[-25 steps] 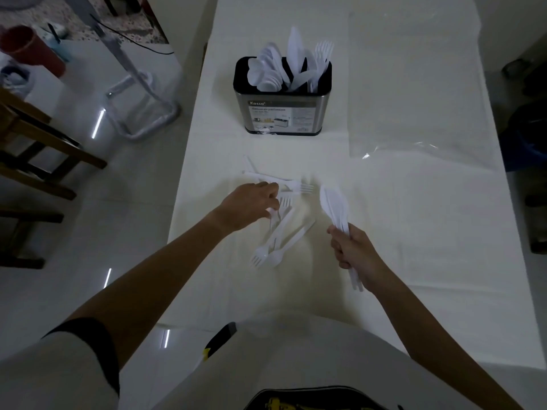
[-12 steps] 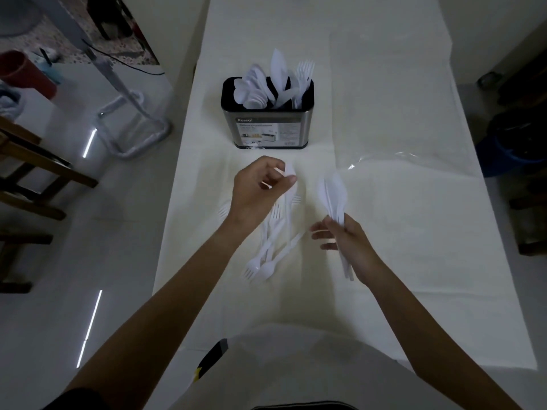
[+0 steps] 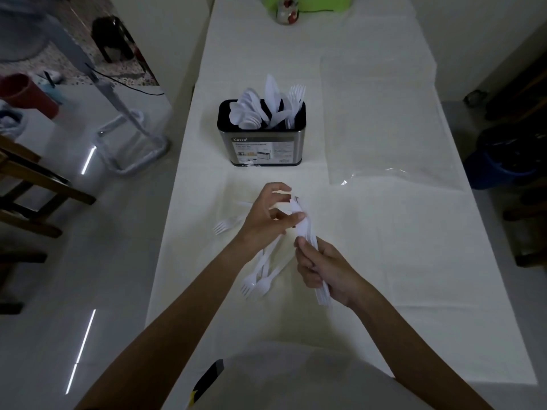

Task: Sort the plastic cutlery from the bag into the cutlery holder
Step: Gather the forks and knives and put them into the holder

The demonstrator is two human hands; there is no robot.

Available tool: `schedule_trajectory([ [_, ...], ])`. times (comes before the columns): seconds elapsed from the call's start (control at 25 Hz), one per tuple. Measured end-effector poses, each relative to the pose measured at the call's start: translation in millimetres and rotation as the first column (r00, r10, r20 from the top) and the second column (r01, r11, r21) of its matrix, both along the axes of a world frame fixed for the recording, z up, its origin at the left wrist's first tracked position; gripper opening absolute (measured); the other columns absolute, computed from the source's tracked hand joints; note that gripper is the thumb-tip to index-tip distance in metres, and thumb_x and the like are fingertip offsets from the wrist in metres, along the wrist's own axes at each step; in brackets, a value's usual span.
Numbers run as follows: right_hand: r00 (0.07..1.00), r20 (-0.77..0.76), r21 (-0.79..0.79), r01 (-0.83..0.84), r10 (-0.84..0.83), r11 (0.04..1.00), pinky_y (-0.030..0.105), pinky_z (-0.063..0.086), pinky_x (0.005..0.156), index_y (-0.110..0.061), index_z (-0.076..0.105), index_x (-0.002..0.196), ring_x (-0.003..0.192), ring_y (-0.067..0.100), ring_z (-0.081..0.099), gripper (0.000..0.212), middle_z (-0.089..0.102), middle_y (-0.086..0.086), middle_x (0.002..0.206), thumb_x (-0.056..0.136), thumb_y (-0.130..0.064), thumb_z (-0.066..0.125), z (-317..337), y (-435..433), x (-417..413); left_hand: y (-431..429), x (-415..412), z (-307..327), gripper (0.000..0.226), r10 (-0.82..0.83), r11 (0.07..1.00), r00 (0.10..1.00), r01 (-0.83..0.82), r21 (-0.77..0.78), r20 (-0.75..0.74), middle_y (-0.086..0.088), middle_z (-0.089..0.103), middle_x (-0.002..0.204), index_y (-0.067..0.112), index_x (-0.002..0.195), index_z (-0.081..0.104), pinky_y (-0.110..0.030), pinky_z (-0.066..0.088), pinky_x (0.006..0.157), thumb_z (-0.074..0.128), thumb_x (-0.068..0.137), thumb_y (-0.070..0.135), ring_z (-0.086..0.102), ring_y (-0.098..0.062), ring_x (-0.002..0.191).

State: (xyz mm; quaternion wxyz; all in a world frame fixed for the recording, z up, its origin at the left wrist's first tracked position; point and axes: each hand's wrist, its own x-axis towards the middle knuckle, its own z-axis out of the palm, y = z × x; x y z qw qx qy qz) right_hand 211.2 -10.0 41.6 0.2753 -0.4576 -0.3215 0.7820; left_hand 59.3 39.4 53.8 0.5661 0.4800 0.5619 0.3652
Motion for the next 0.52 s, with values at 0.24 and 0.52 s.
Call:
schedule_trajectory([
  [0.24,0.992,0.088,-0.027,-0.091,0.093,0.996,0.017,0.024,0.037,-0.019,0.036,0.059,0.036,0.007,0.026,0.041,0.028,-0.005,0.047,0.095,-0.033,0.051,9,8,4,4,3,2,0.052,-0.202,0.979,0.979,0.202,-0.006,0.000,-0.004,0.056,0.122,0.034,0.134,0.041,-0.032,0.053,0.071,0.061,0.090,0.016,0.060,-0.023,0.082],
  [0.52,0.984,-0.062,-0.179,-0.174,0.165,0.968,0.015,0.029,0.034,-0.015,0.044,0.063,0.031,0.005,0.034,0.033,0.043,-0.004,0.048,0.087,-0.036,0.055,14,13,7,9,8,8,0.020,-0.184,0.981,0.982,0.187,-0.050,0.049,-0.005,0.052,0.081,0.010,0.105,0.050,-0.020,0.037,0.043,0.061,0.089,0.011,0.045,-0.012,0.052],
])
